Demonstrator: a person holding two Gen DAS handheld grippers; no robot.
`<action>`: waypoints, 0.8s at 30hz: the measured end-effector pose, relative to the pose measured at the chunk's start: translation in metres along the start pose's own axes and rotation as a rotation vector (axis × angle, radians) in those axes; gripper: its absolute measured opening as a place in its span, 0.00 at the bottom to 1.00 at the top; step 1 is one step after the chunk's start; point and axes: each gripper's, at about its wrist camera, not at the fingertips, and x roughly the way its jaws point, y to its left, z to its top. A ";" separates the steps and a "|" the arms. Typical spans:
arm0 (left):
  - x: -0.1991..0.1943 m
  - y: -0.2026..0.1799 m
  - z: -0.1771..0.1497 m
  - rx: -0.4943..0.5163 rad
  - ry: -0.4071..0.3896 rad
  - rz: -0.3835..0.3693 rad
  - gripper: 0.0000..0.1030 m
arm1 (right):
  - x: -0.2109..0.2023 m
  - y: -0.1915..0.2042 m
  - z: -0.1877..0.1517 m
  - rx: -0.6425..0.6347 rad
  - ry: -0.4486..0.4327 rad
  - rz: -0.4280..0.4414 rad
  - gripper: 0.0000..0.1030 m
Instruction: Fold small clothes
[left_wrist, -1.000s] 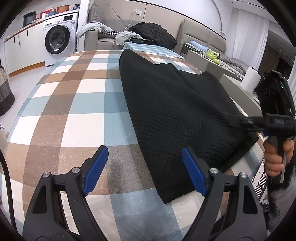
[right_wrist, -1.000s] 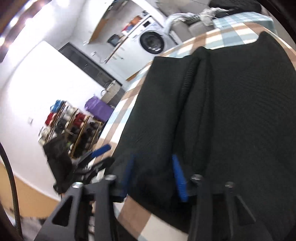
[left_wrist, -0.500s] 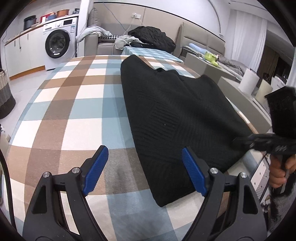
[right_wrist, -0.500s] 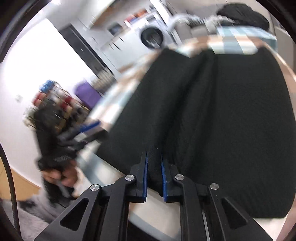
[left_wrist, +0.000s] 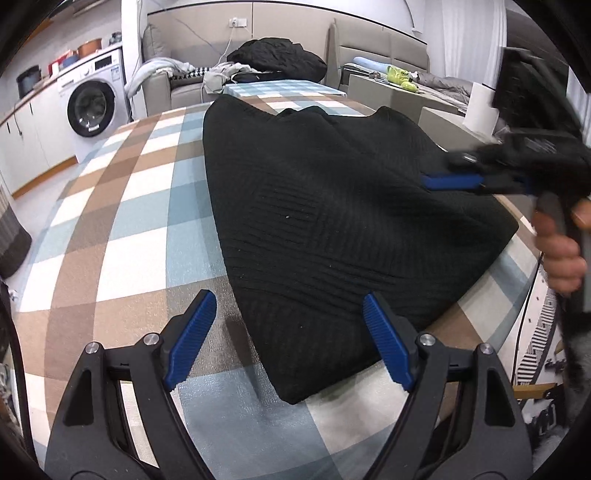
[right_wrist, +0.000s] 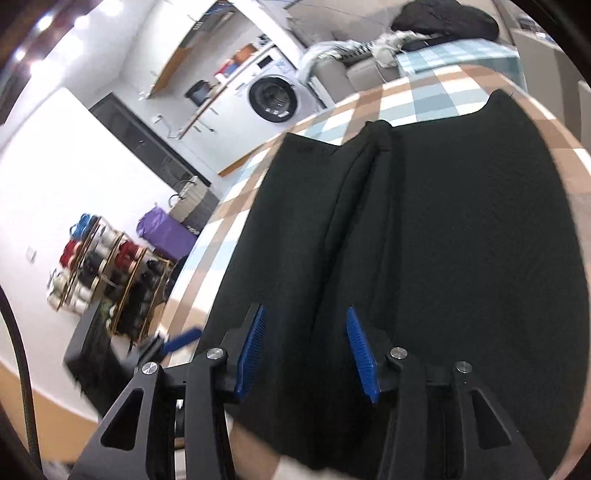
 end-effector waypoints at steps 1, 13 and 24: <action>0.000 0.001 0.000 -0.001 0.002 -0.002 0.78 | 0.010 0.004 0.007 0.014 0.008 0.002 0.45; -0.004 0.024 0.002 -0.098 -0.033 -0.028 0.78 | 0.062 0.020 0.092 -0.037 -0.022 -0.093 0.07; -0.006 0.052 0.004 -0.222 -0.042 0.005 0.78 | 0.046 0.034 0.057 -0.142 -0.008 -0.226 0.15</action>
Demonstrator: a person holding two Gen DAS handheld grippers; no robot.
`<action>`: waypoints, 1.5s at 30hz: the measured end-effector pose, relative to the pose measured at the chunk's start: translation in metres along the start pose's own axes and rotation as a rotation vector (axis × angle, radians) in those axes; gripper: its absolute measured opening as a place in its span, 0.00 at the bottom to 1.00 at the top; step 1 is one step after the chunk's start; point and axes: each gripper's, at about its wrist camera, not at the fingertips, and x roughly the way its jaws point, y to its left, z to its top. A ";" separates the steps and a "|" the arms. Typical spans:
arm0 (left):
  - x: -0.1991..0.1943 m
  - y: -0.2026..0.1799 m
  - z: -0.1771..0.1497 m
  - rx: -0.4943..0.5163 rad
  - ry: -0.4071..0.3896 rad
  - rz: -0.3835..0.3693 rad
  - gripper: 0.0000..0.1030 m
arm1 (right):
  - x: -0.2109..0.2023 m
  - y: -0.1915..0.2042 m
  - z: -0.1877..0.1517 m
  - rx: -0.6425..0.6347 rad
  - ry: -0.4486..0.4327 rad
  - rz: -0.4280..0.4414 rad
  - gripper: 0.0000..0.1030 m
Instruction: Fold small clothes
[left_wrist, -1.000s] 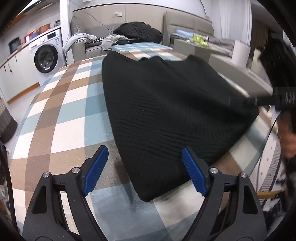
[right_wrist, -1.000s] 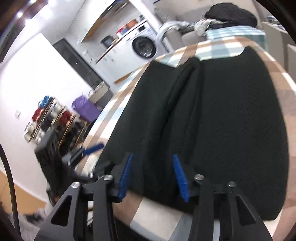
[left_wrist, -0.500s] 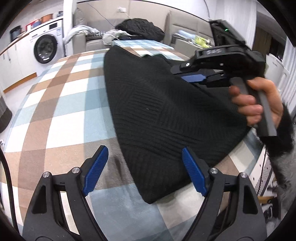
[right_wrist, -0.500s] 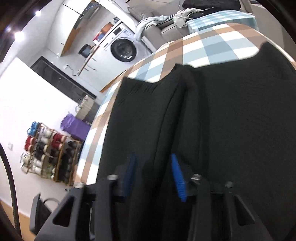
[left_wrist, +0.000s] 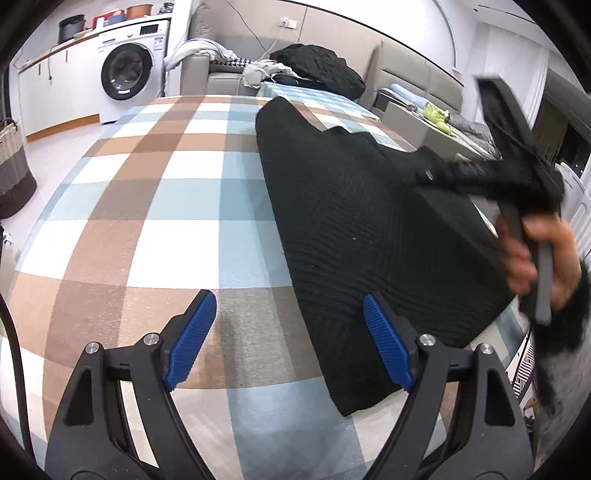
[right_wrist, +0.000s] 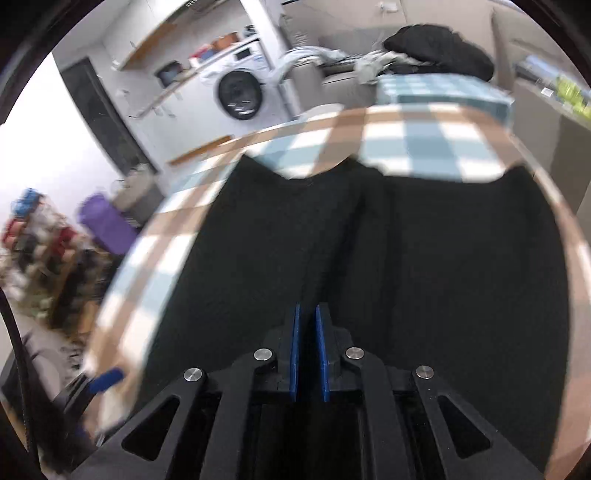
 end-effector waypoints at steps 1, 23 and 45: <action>-0.001 0.000 0.000 0.002 -0.004 0.008 0.78 | -0.004 0.003 -0.010 -0.006 0.016 0.033 0.19; 0.005 -0.004 -0.002 0.011 0.013 0.000 0.78 | -0.059 0.001 -0.087 -0.051 -0.027 0.081 0.56; 0.008 -0.001 -0.003 0.002 0.017 -0.011 0.78 | 0.013 -0.018 -0.012 0.037 0.029 0.164 0.13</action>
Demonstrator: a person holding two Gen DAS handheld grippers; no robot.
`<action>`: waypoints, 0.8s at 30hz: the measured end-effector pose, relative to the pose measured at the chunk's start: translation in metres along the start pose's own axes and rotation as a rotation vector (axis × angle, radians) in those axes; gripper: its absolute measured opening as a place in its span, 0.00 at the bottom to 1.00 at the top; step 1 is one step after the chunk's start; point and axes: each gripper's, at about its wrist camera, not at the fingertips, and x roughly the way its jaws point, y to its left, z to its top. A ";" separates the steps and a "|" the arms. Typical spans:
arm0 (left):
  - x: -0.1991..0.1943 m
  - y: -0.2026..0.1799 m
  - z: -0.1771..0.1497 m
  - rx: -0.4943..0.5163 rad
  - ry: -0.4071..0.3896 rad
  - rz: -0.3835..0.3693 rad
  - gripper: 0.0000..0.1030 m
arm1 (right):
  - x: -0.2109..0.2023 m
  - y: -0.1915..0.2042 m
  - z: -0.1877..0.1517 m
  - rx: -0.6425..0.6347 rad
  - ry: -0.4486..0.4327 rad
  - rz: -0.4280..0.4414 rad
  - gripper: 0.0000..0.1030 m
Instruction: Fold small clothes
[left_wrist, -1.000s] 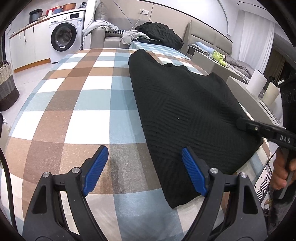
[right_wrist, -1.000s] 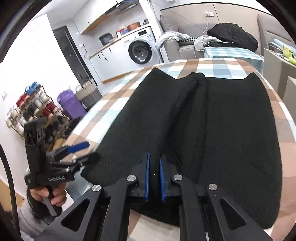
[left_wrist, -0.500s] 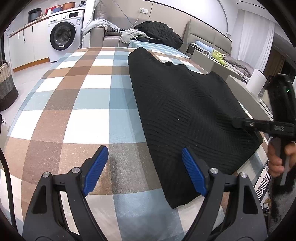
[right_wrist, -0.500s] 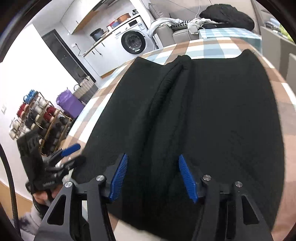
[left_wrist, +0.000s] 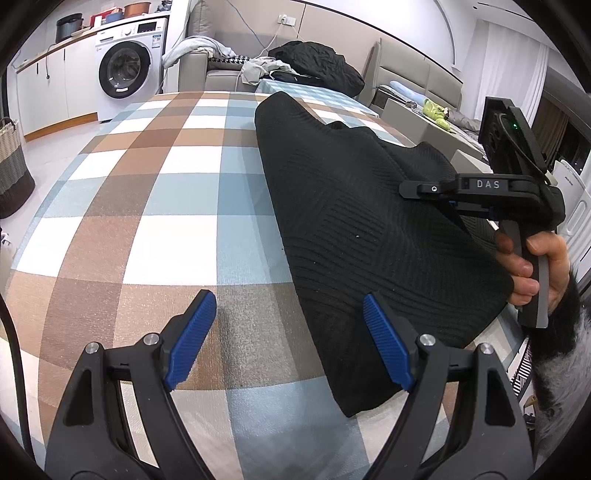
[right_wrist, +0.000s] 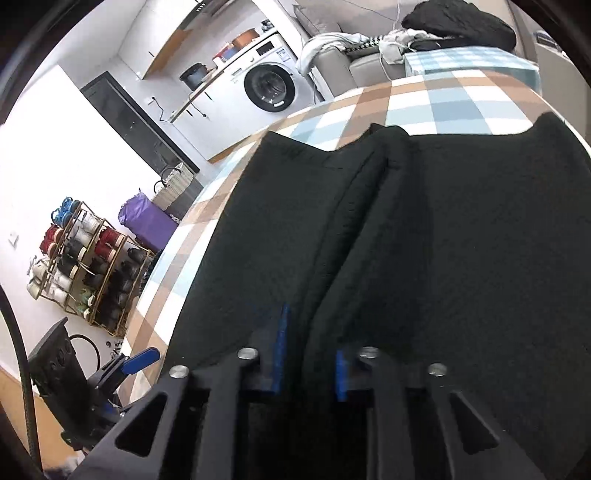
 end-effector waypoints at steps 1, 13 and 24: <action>-0.001 0.000 0.000 0.000 -0.001 -0.001 0.78 | -0.002 0.003 0.000 -0.010 -0.008 -0.009 0.12; 0.001 0.001 0.001 -0.040 0.017 -0.050 0.78 | -0.030 -0.024 -0.006 0.040 -0.018 -0.159 0.15; 0.022 -0.016 0.017 -0.029 0.051 -0.102 0.78 | -0.072 -0.008 -0.077 -0.036 -0.007 -0.133 0.31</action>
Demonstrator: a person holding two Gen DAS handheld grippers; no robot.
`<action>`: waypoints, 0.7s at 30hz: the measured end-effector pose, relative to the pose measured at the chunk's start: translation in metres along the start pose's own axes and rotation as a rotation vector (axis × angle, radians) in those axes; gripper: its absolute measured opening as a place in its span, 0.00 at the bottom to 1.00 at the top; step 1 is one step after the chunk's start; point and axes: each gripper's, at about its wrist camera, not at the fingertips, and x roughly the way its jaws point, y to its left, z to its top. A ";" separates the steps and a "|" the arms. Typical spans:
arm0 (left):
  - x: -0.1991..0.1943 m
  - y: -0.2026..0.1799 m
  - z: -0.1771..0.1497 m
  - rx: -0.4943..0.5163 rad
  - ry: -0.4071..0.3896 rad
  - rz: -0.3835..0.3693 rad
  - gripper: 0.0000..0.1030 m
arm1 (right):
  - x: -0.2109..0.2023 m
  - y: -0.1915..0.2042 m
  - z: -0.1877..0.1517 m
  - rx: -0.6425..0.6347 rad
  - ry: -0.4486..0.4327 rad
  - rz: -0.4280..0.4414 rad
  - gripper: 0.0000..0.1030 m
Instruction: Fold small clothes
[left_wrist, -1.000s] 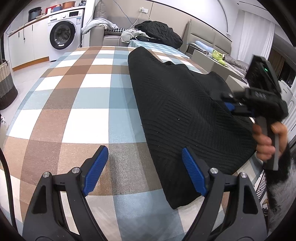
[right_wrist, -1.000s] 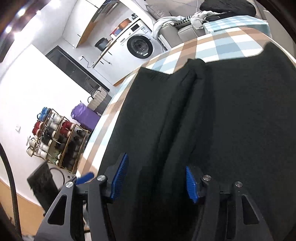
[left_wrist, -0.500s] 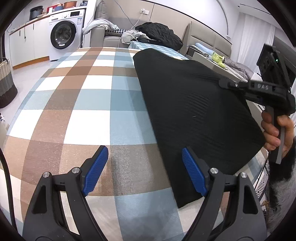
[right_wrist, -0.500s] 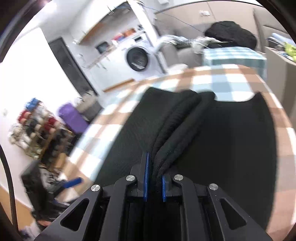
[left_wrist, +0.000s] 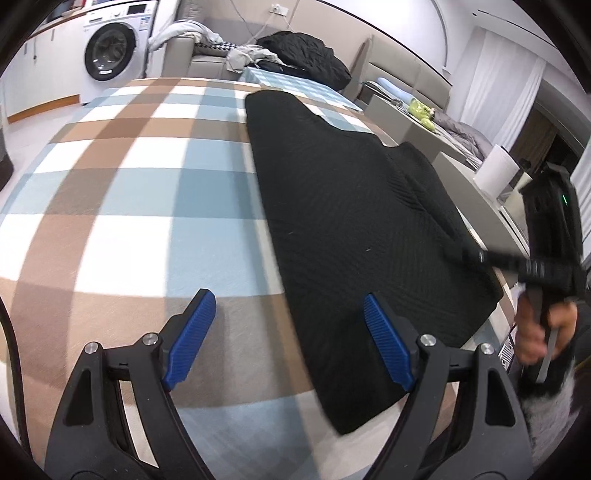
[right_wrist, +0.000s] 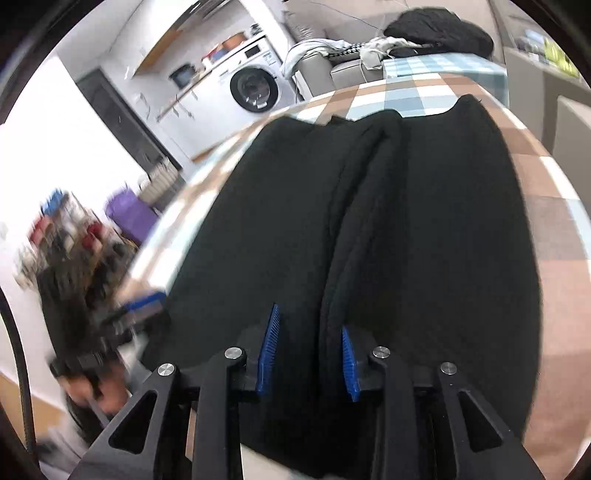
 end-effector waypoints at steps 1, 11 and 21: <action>0.004 -0.003 0.003 0.016 0.008 0.004 0.78 | -0.002 0.003 -0.005 -0.025 -0.006 -0.029 0.31; 0.031 -0.005 0.036 -0.037 0.070 -0.043 0.72 | -0.054 -0.040 0.000 0.055 -0.143 -0.280 0.52; 0.038 0.010 0.049 -0.125 0.037 -0.066 0.09 | -0.023 -0.053 0.004 0.090 -0.100 -0.251 0.25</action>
